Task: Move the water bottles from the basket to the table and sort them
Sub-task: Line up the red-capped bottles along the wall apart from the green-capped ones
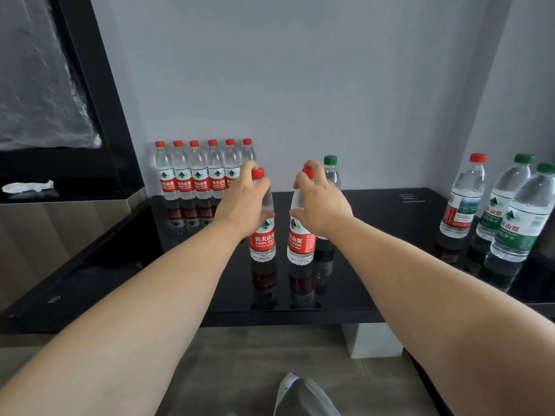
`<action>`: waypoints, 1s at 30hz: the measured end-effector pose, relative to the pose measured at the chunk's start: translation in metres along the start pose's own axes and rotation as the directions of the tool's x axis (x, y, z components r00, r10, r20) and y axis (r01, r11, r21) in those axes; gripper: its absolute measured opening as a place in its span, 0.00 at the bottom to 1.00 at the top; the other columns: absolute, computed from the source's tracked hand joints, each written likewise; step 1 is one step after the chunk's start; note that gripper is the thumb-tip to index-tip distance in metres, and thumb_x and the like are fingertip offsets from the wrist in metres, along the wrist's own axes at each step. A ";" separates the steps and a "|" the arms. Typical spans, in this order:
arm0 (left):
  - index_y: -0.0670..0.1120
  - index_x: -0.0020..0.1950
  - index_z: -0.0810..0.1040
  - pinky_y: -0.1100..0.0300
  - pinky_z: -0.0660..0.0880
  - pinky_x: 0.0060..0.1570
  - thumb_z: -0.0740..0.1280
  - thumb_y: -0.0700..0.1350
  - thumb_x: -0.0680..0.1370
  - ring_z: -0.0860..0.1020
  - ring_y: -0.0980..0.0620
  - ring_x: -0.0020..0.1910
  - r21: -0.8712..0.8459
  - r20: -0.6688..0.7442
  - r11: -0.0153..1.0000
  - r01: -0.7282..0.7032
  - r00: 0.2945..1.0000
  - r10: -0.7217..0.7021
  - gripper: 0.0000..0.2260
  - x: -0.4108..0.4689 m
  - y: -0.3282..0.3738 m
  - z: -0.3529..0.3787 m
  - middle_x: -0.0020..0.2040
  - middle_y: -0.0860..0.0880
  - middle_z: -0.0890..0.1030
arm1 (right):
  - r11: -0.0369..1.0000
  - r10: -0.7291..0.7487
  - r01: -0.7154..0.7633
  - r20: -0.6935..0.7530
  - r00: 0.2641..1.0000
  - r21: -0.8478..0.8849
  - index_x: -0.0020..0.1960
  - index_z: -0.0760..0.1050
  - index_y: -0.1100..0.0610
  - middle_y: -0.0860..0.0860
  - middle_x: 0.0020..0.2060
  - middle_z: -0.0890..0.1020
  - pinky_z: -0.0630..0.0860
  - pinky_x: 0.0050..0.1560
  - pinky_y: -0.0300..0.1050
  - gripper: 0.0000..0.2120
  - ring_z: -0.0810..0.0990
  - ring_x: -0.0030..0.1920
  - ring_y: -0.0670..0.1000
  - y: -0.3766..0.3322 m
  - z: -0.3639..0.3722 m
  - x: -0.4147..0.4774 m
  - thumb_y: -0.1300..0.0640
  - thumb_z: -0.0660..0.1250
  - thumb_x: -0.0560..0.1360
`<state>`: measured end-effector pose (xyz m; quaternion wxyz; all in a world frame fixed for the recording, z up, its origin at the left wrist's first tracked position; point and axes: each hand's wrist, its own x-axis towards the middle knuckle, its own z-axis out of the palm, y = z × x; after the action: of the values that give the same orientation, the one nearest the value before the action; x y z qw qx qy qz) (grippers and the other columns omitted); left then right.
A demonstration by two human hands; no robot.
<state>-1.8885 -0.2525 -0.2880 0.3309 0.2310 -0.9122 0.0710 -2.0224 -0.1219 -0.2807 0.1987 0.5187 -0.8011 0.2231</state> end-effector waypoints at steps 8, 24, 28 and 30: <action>0.46 0.64 0.73 0.53 0.81 0.47 0.81 0.44 0.70 0.79 0.44 0.53 0.040 0.018 0.999 -0.009 1.000 0.008 0.26 0.001 -0.002 0.000 0.75 0.45 0.59 | 0.996 -0.035 0.041 0.083 0.996 -0.079 0.76 0.64 0.45 0.48 0.81 0.52 0.78 0.61 0.58 0.35 0.66 0.72 0.63 -0.005 0.000 0.002 0.58 0.76 0.75; 0.45 0.68 0.75 0.49 0.81 0.52 0.81 0.42 0.70 0.77 0.43 0.62 0.009 0.091 0.999 -0.032 0.995 0.031 0.29 0.003 -0.011 -0.003 0.78 0.48 0.56 | 1.000 0.011 -0.009 0.100 0.995 -0.019 0.74 0.70 0.52 0.46 0.80 0.47 0.84 0.50 0.54 0.33 0.75 0.67 0.61 -0.001 0.006 0.002 0.65 0.76 0.72; 0.46 0.69 0.74 0.48 0.81 0.55 0.81 0.41 0.69 0.76 0.41 0.65 0.022 0.101 1.000 -0.018 0.995 0.016 0.31 0.004 -0.011 -0.003 0.78 0.47 0.57 | 0.999 0.035 -0.037 0.068 0.997 0.026 0.74 0.70 0.51 0.44 0.80 0.48 0.84 0.52 0.55 0.35 0.72 0.70 0.60 0.000 0.013 0.004 0.68 0.76 0.71; 0.45 0.69 0.73 0.49 0.80 0.56 0.81 0.40 0.69 0.76 0.41 0.65 0.023 0.100 1.000 -0.007 0.995 0.005 0.31 0.004 -0.010 -0.002 0.78 0.46 0.57 | 0.998 0.038 -0.040 0.065 0.997 0.043 0.74 0.70 0.51 0.44 0.80 0.47 0.84 0.53 0.55 0.36 0.71 0.70 0.59 -0.001 0.015 0.006 0.69 0.75 0.71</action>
<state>-1.8855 -0.2621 -0.2835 0.2819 0.2355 -0.9274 0.0710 -2.0253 -0.1353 -0.2898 0.1571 0.5141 -0.8119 0.2276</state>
